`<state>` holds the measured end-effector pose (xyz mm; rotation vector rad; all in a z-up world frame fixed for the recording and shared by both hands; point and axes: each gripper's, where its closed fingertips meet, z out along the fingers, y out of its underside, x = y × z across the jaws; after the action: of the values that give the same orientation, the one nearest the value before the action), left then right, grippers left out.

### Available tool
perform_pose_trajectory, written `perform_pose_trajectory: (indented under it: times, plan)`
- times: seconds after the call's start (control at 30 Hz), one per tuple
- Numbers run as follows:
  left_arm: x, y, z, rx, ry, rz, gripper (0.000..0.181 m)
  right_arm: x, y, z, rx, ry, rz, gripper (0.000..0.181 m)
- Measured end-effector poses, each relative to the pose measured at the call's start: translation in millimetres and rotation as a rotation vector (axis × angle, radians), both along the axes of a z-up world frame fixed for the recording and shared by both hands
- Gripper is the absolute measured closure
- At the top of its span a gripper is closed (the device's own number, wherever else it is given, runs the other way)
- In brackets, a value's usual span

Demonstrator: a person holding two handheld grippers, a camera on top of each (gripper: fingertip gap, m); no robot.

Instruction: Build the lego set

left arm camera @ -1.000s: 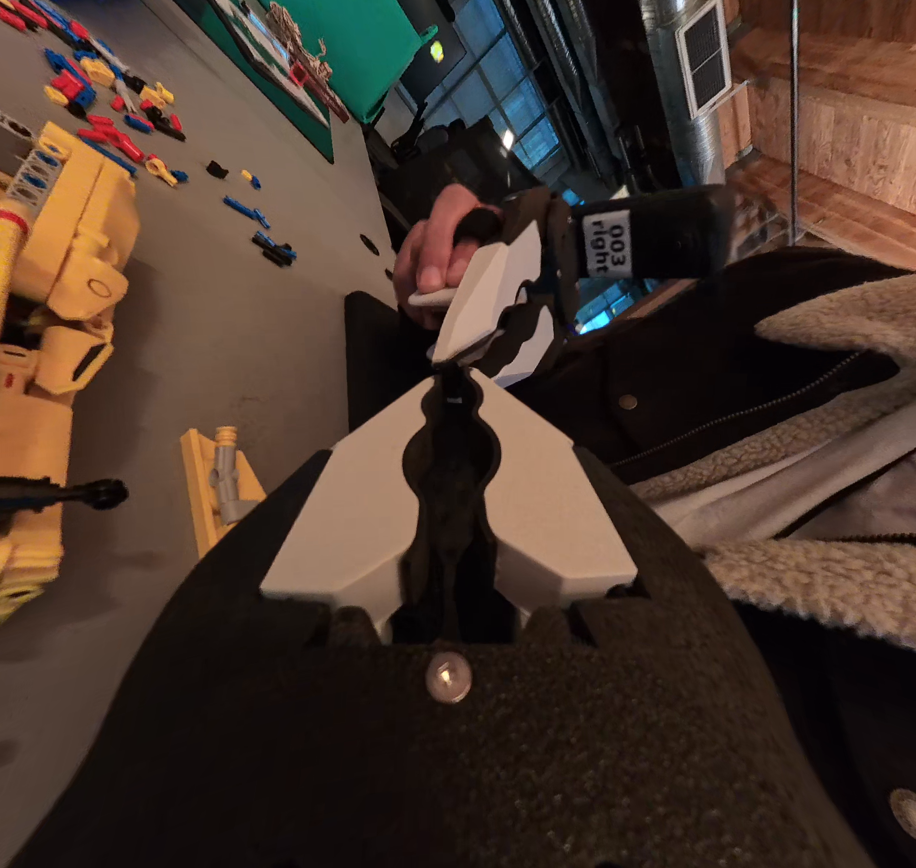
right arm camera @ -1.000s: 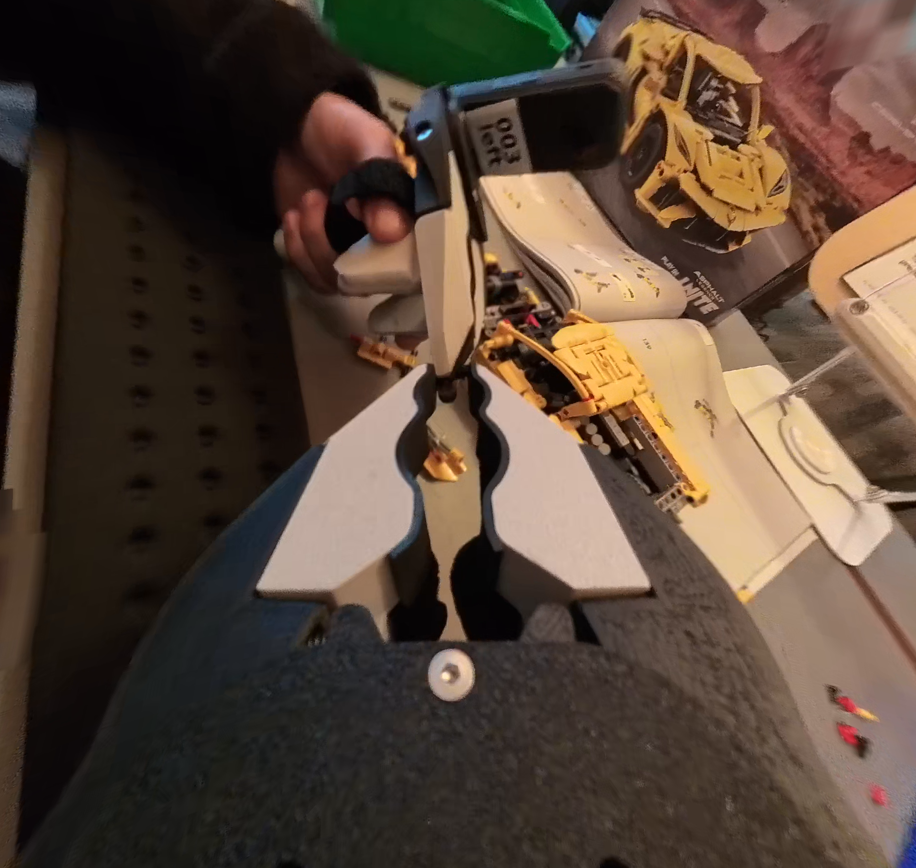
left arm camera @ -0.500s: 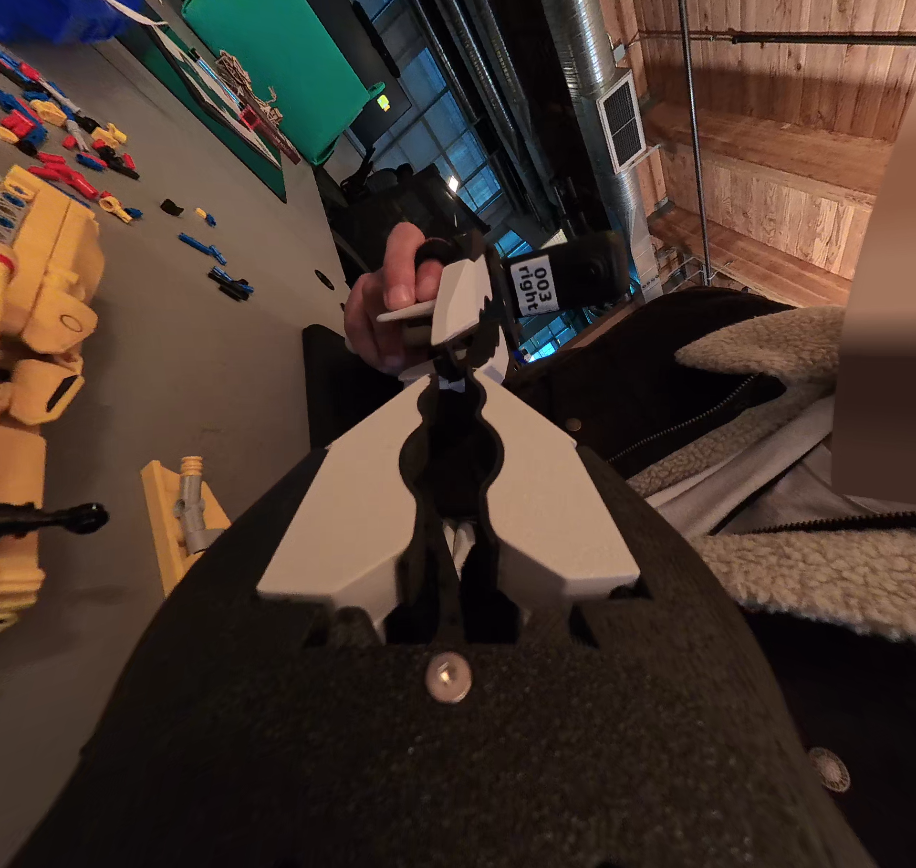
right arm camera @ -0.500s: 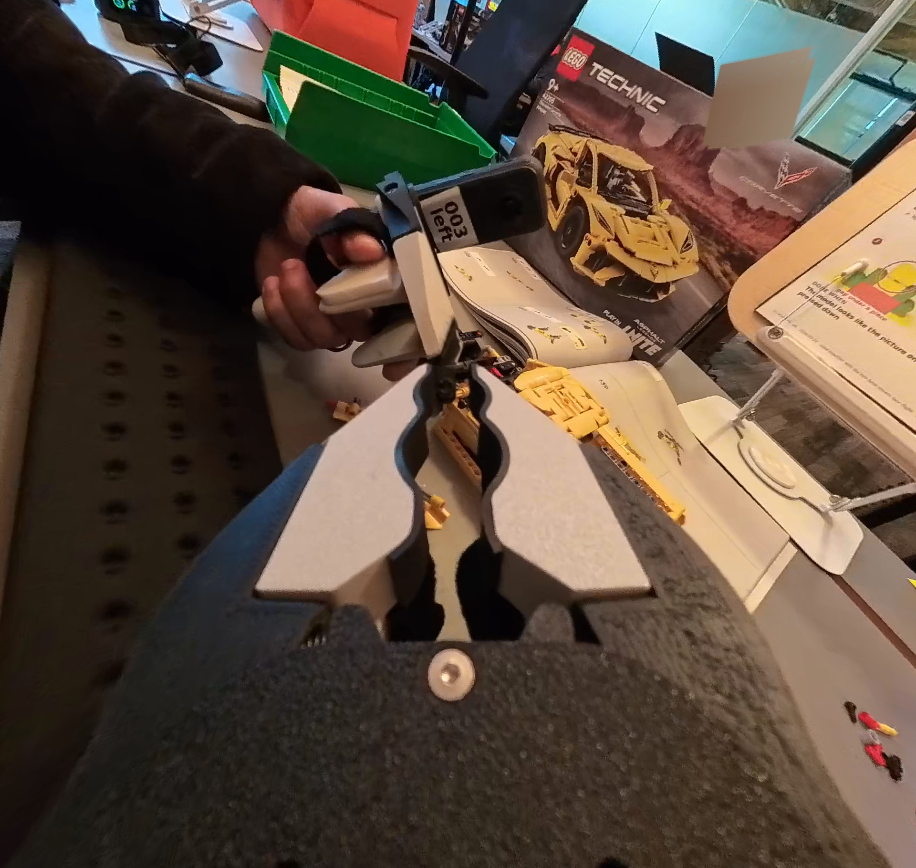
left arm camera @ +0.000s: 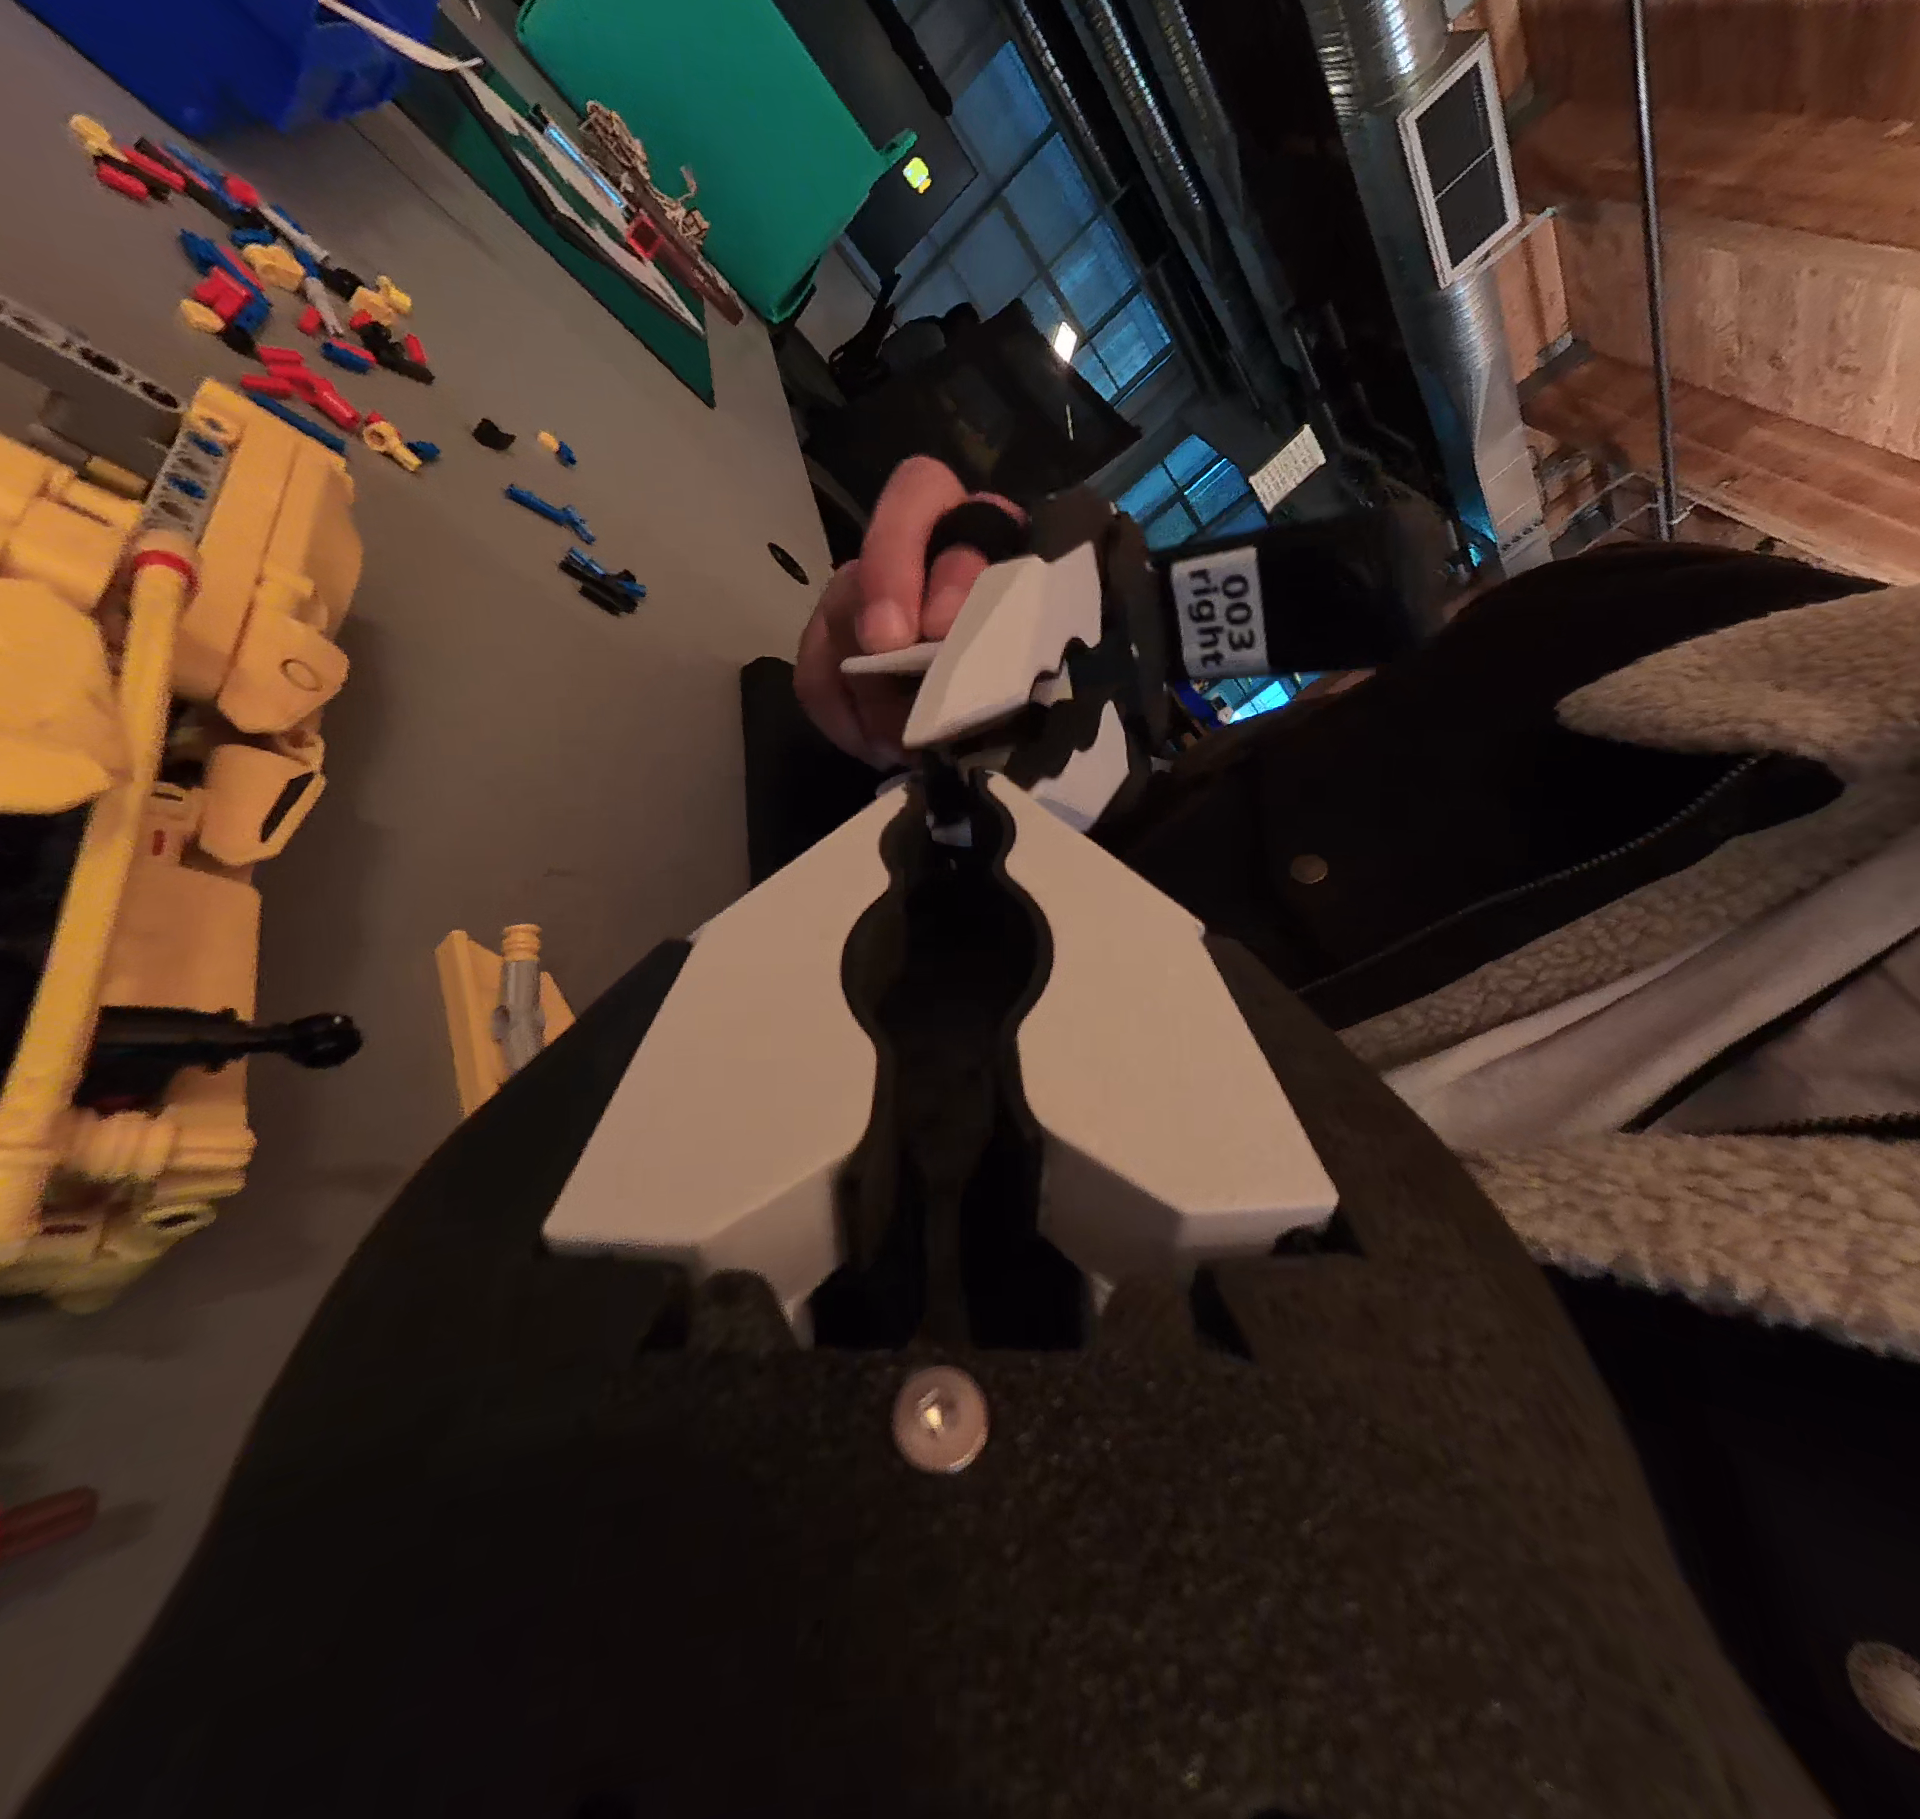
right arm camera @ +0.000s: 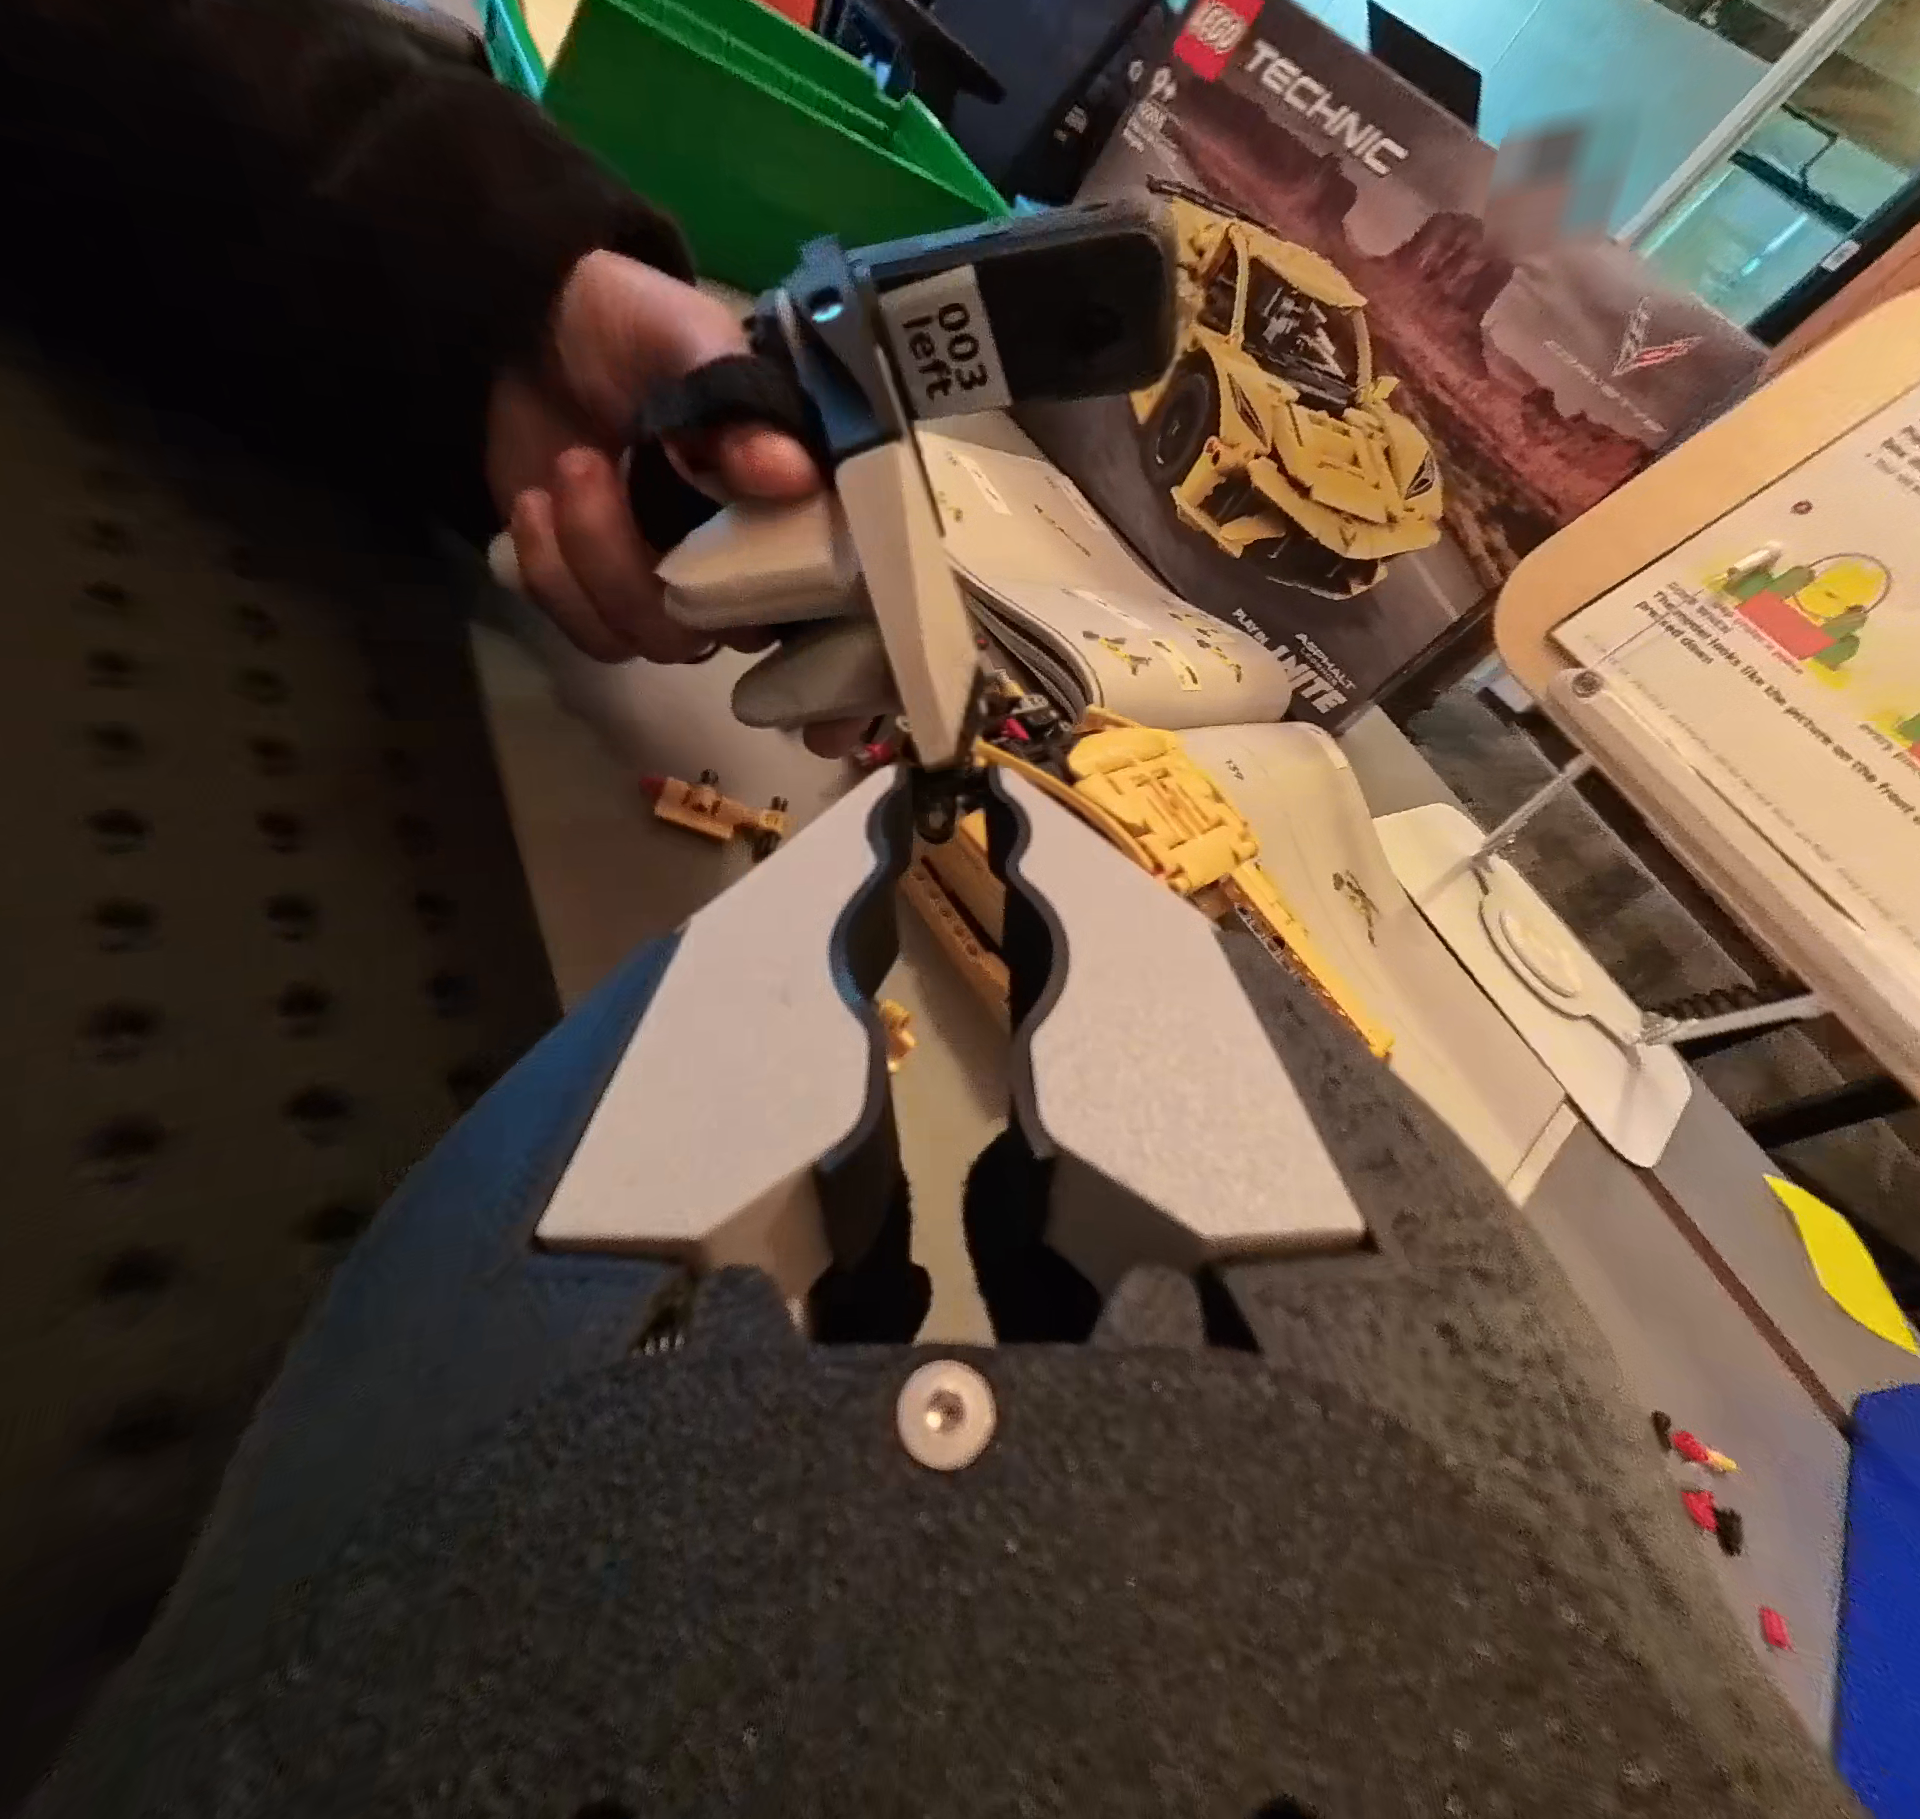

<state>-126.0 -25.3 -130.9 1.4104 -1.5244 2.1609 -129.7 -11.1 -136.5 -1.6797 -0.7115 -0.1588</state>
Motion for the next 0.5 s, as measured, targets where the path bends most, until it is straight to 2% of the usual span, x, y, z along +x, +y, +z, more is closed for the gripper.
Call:
perform_pose_trajectory:
  times: [0.13,0.23,0.37,0.5]
  plan:
    - [1.7,-0.1,-6.3,0.039,0.015,0.013,0.174,-0.4,1.4,-6.4,-0.016,-0.041,-0.011,0.169]
    - [2.8,0.9,-8.2,0.105,0.000,0.035,0.174,0.8,2.4,-7.7,-0.024,-0.003,-0.011,0.169]
    - [1.8,0.1,-8.7,0.083,0.012,0.019,0.174,0.9,2.6,-7.9,-0.015,-0.021,-0.014,0.169]
    - [1.4,1.4,-12.5,0.133,0.020,0.026,0.174,2.1,4.1,-9.9,-0.014,0.032,-0.023,0.166]
